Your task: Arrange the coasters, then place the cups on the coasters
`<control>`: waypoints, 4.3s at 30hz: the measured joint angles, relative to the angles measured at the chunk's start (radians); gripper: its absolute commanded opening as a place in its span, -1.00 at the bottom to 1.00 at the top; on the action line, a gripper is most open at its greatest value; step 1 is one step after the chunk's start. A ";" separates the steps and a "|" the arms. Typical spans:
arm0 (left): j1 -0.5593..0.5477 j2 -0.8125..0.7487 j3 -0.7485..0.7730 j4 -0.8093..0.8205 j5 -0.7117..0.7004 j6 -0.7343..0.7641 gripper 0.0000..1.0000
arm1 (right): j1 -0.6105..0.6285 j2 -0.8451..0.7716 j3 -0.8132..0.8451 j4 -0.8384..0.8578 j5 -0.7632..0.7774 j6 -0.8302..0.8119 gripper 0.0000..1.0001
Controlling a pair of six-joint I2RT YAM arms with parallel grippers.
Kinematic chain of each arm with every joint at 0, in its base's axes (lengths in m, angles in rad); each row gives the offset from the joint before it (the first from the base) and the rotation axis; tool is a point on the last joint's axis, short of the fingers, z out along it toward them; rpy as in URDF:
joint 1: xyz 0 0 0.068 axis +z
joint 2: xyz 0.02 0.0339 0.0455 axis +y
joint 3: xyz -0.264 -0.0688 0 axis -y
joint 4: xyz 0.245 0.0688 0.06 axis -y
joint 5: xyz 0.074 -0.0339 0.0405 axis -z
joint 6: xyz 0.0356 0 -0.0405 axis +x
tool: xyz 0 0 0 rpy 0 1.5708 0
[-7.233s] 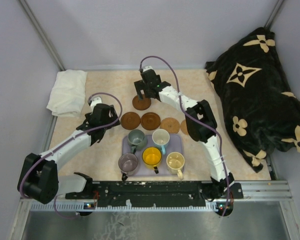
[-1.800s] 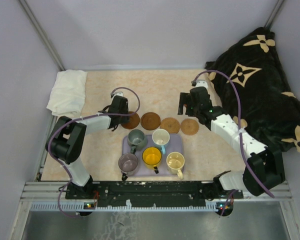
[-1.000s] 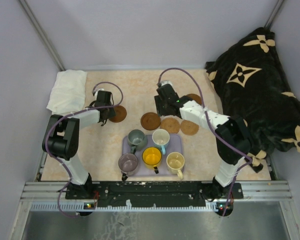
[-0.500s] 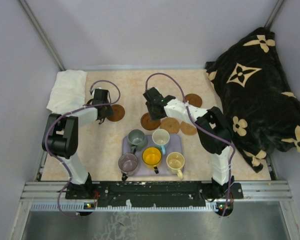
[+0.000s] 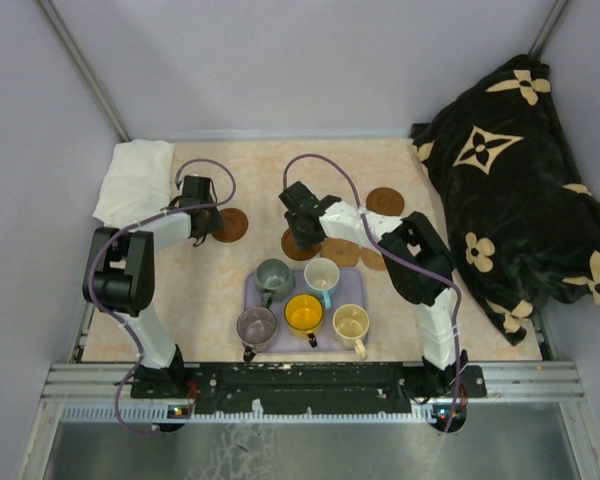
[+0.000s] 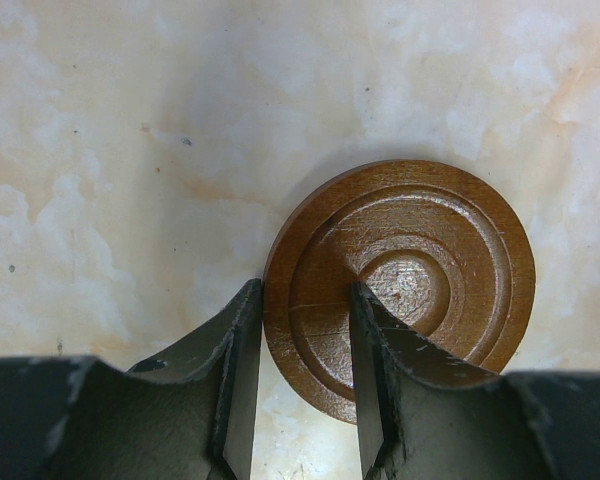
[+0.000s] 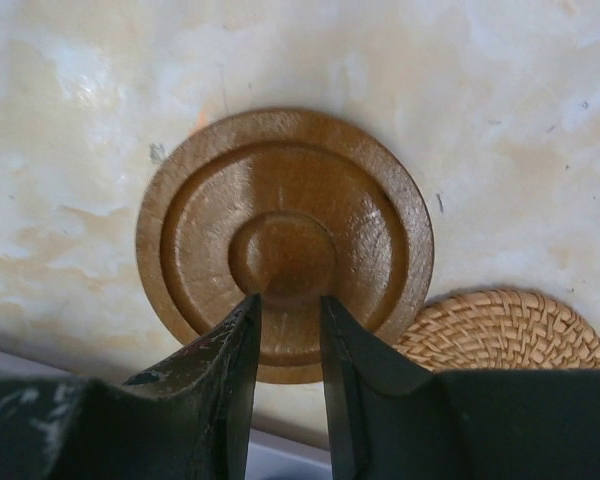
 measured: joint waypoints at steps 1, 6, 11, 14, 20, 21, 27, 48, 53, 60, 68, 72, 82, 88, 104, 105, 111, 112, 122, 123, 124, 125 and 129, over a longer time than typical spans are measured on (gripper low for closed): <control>0.002 0.002 0.005 -0.005 0.003 0.000 -0.15 | 0.000 0.006 0.012 -0.005 -0.002 0.002 -0.40; 0.008 0.010 0.018 -0.021 0.008 0.000 -0.14 | 0.001 0.054 0.072 -0.018 -0.009 0.004 -0.46; 0.008 0.013 0.024 -0.025 0.010 0.000 -0.14 | 0.003 0.115 0.164 -0.052 -0.012 0.000 -0.46; 0.009 0.017 0.029 -0.029 0.011 0.000 -0.14 | 0.003 0.178 0.267 -0.083 -0.010 -0.010 -0.45; 0.017 0.039 0.063 -0.050 0.016 -0.002 -0.11 | 0.004 0.325 0.505 -0.119 0.007 -0.035 -0.45; 0.019 0.046 0.075 -0.055 0.016 -0.002 -0.11 | 0.004 0.340 0.528 -0.119 0.010 -0.039 -0.45; 0.032 0.099 0.153 -0.090 0.017 -0.002 -0.10 | 0.003 0.411 0.639 -0.117 0.024 -0.047 -0.45; 0.057 0.160 0.246 -0.128 0.035 0.002 -0.10 | -0.016 0.482 0.719 0.014 -0.018 -0.049 -0.34; 0.058 0.169 0.258 -0.132 0.039 0.005 -0.09 | -0.016 0.503 0.746 0.039 -0.021 -0.050 -0.32; 0.062 0.182 0.277 -0.132 0.042 0.005 -0.08 | -0.016 0.506 0.744 0.051 -0.021 -0.050 -0.26; 0.064 0.185 0.285 -0.138 0.047 0.005 -0.02 | -0.015 0.490 0.702 0.107 -0.020 -0.058 -0.05; 0.065 0.185 0.287 -0.140 0.048 0.006 -0.01 | -0.015 0.487 0.697 0.112 0.002 -0.068 -0.01; 0.067 0.175 0.291 -0.156 0.061 0.013 0.10 | -0.016 0.411 0.606 0.091 0.035 -0.091 0.01; 0.068 0.172 0.322 -0.145 0.095 0.013 0.15 | -0.015 0.236 0.439 0.108 0.057 -0.104 0.00; 0.032 -0.144 0.114 0.043 0.216 0.046 0.17 | -0.023 -0.285 -0.112 0.106 0.316 -0.063 0.95; 0.022 -0.159 0.080 0.051 0.219 0.047 0.17 | -0.025 -0.320 -0.164 0.090 0.329 -0.045 0.97; -0.082 -0.219 -0.085 0.060 0.224 0.062 0.17 | -0.025 -0.470 -0.351 -0.002 0.385 0.093 0.98; -0.099 -0.232 -0.100 0.059 0.224 0.067 0.17 | -0.025 -0.485 -0.367 -0.008 0.393 0.115 0.97; -0.248 -0.464 -0.197 0.058 0.195 0.107 0.17 | -0.072 -0.520 -0.478 -0.014 0.344 0.252 0.98; -0.248 -0.489 -0.209 0.056 0.190 0.110 0.17 | -0.078 -0.519 -0.483 -0.013 0.339 0.257 0.98; -0.248 -0.513 -0.219 0.051 0.183 0.110 0.17 | -0.084 -0.519 -0.488 -0.011 0.334 0.262 0.98; -0.248 -0.534 -0.227 0.044 0.178 0.110 0.17 | -0.089 -0.519 -0.492 -0.009 0.328 0.268 0.98; -0.248 -0.604 -0.241 0.011 0.171 0.113 0.17 | -0.101 -0.518 -0.507 0.014 0.304 0.283 0.98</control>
